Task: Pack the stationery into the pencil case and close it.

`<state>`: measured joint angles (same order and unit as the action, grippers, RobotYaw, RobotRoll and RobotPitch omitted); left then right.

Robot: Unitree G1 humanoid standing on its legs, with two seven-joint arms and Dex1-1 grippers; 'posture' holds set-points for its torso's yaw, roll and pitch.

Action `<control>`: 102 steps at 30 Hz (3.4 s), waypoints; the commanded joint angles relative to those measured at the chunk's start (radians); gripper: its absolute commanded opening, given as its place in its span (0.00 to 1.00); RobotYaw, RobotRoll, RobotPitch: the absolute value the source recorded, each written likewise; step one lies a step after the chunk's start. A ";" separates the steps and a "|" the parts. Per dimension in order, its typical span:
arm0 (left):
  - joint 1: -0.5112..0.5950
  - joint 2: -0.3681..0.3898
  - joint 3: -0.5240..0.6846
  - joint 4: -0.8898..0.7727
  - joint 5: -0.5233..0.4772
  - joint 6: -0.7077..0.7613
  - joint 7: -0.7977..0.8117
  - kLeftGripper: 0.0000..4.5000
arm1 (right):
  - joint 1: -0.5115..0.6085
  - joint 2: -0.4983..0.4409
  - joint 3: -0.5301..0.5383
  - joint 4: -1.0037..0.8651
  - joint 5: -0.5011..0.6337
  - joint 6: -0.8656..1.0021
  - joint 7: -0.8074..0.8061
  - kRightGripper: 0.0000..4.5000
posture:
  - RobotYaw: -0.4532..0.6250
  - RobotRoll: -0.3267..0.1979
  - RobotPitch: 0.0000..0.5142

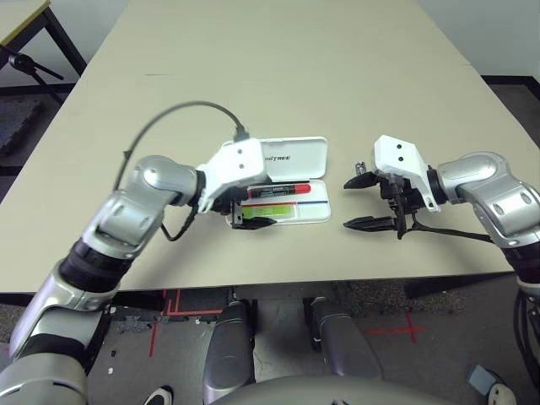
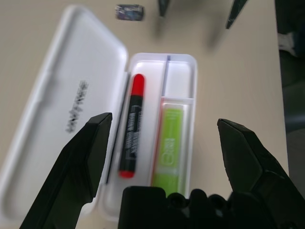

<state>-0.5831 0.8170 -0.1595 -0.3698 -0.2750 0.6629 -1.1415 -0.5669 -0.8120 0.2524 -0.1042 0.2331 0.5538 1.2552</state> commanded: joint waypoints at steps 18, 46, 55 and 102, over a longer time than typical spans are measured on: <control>0.045 0.112 0.126 0.026 -0.080 -0.010 0.001 0.99 | -0.018 0.402 -0.457 -0.120 0.034 0.522 -0.870 1.00 | 0.26 0.62 0.34; 0.044 0.113 0.097 -0.021 -0.085 0.019 0.057 0.99 | -0.062 0.498 -0.265 0.164 -0.008 0.546 -0.977 1.00 | 0.33 0.62 0.32; 0.042 0.113 0.095 -0.030 -0.089 0.031 0.066 0.99 | -0.051 0.496 -0.267 0.164 -0.006 0.569 -0.980 1.00 | 0.33 0.62 0.32; 0.038 0.144 0.097 0.002 -0.080 0.007 0.050 1.00 | -0.150 -0.013 -0.013 0.228 -0.079 -0.142 -0.068 0.07 | 0.33 0.62 0.33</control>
<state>-0.5523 0.9491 -0.0598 -0.3684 -0.3518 0.6712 -1.0820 -0.7053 -0.8215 0.2322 0.1510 0.1294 0.4359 1.1323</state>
